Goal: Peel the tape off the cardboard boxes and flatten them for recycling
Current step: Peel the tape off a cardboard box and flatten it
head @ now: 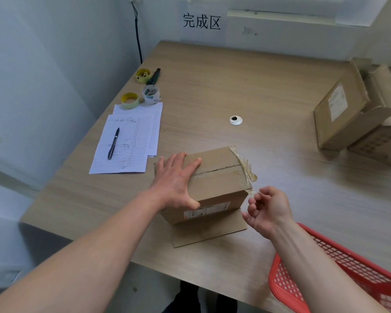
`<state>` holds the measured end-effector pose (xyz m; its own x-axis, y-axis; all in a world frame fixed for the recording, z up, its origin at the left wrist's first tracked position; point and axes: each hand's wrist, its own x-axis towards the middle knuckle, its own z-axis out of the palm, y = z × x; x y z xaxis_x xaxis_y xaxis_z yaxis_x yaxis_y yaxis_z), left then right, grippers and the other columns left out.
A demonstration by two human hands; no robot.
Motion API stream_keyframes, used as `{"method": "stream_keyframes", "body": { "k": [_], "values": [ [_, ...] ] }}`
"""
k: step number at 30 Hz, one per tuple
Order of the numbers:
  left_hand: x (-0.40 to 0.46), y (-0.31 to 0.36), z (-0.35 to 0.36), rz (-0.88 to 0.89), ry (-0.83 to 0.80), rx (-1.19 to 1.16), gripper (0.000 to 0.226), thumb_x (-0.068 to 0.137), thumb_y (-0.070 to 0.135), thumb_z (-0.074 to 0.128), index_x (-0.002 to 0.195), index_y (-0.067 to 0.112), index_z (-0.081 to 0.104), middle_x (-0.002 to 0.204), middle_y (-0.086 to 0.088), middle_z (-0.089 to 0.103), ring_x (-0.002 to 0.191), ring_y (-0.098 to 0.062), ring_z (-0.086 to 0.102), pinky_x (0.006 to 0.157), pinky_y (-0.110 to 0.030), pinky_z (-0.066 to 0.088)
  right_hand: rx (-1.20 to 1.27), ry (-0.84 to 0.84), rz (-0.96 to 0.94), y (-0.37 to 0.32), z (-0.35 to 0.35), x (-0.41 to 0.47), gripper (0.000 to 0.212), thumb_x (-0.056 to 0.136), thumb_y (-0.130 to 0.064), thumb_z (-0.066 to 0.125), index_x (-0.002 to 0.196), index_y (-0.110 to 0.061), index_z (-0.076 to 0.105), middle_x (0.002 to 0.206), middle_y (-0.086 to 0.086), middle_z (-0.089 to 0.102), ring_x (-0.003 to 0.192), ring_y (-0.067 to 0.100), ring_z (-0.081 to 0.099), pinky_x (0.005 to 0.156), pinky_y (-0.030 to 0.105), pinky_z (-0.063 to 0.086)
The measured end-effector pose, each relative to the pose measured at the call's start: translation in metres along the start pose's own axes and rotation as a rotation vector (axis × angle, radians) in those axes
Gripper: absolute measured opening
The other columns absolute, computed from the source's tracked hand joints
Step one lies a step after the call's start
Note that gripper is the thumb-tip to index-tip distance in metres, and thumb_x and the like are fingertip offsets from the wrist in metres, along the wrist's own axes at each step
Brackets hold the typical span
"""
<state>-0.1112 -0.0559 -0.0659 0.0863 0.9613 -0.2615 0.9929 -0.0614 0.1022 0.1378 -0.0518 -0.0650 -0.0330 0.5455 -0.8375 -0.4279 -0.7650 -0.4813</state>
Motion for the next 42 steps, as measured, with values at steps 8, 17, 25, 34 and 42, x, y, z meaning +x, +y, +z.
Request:
{"method": "stream_keyframes", "body": {
  "k": [8,17,25,34,42],
  "values": [
    [0.000,-0.001,0.000,0.006,0.001,0.002,0.125,0.055,0.072,0.070,0.154,0.042,0.001,0.162,-0.010,0.002,0.150,-0.028,-0.002,0.121,-0.055,0.001,-0.230,-0.010,-0.105,-0.002,0.007,-0.005,0.021,0.092,-0.026,0.068,0.083,-0.008,0.064,0.065,0.005,0.066,0.051,0.013,0.061,0.055,0.033,0.058],
    [0.000,-0.001,-0.001,0.026,-0.014,0.007,0.125,0.057,0.072,0.071,0.155,0.041,0.000,0.163,-0.010,0.000,0.151,-0.029,-0.002,0.121,-0.055,-0.001,0.037,-0.034,-0.077,-0.042,0.005,-0.009,0.037,0.099,-0.041,0.052,0.074,-0.013,0.056,0.063,0.003,0.059,0.050,0.012,0.052,0.064,0.035,0.051],
    [0.000,0.000,-0.002,0.026,-0.018,0.016,0.125,0.056,0.072,0.070,0.155,0.041,0.000,0.163,-0.010,0.000,0.151,-0.029,-0.002,0.121,-0.055,-0.001,-0.186,0.051,-0.492,-0.025,0.002,0.001,0.063,0.083,0.007,0.069,0.136,-0.017,0.045,0.120,0.012,0.058,0.108,0.029,0.064,0.085,0.049,0.057],
    [-0.001,-0.015,-0.018,0.156,-0.093,0.047,0.128,0.055,0.061,0.080,0.156,0.039,0.006,0.161,-0.009,0.003,0.149,-0.027,0.000,0.120,-0.054,0.005,-0.598,-0.001,-0.739,-0.030,0.010,0.017,0.015,0.093,-0.004,0.065,0.086,-0.014,0.074,0.079,0.003,0.073,0.073,0.013,0.064,0.066,0.024,0.052],
    [0.006,0.022,-0.027,0.048,-0.162,-0.074,0.131,0.050,0.079,0.077,0.153,0.032,0.011,0.165,0.002,-0.008,0.151,-0.029,-0.017,0.119,-0.062,-0.001,-0.437,-0.161,-0.669,-0.010,0.012,0.023,0.041,0.076,-0.014,0.082,0.112,-0.019,0.062,0.097,0.004,0.065,0.080,0.015,0.062,0.079,0.038,0.054]
  ]
}}
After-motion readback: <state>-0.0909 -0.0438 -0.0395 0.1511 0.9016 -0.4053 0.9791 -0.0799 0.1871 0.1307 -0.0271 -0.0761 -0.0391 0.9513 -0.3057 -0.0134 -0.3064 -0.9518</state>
